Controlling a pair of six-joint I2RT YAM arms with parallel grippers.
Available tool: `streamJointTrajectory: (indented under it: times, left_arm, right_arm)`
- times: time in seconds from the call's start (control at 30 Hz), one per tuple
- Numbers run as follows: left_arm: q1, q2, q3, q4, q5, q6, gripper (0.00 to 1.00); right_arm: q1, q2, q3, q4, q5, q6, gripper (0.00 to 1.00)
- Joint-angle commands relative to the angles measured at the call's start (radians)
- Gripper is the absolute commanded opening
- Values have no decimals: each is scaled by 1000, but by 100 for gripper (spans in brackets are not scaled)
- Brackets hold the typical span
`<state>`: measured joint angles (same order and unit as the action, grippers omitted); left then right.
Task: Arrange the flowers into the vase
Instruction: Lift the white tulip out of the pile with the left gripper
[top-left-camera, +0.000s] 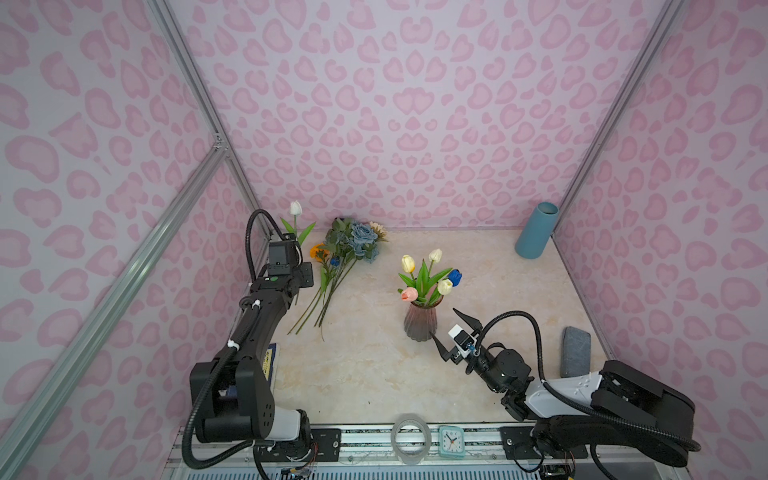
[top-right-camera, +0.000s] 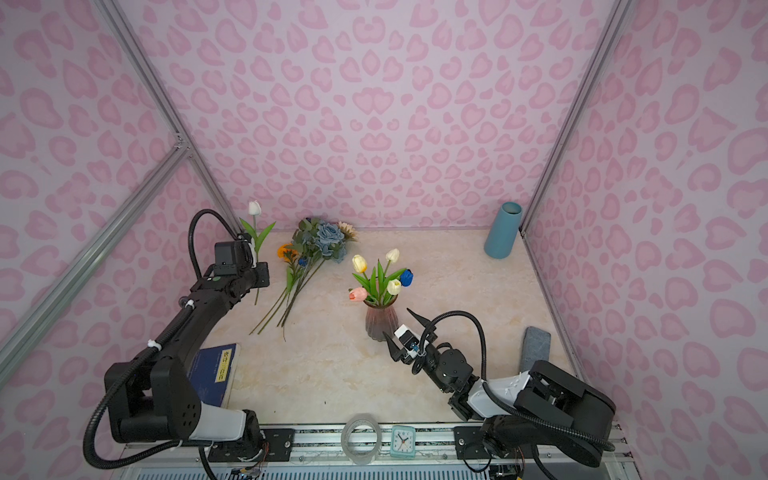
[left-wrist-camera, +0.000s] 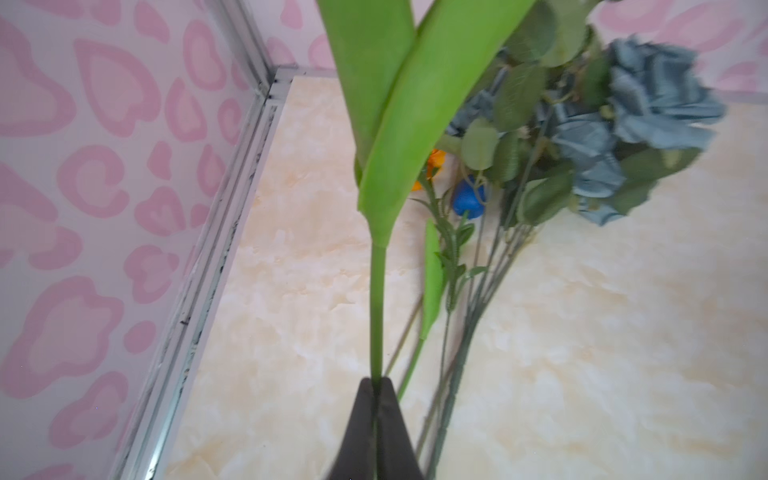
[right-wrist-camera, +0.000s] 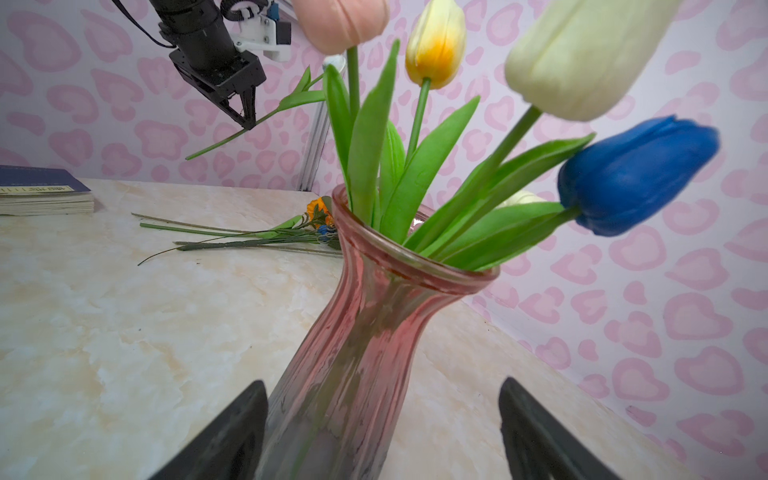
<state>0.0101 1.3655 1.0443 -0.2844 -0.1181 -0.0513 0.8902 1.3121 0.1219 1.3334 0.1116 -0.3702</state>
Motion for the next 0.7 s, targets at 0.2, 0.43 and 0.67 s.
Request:
streamJointTrajectory:
  times: [0.2, 0.43, 0.67]
  left_arm:
    - [-124, -349, -257, 240, 38, -79, 3]
    - [-198, -529, -419, 463, 226, -105, 3]
    - [-288, -637, -575, 728, 362, -90, 3]
  right_arm:
    - [2, 10, 10, 18, 12, -12, 86]
    - [7, 25, -3, 68, 16, -16, 86]
    - [10, 24, -15, 97, 29, -22, 86]
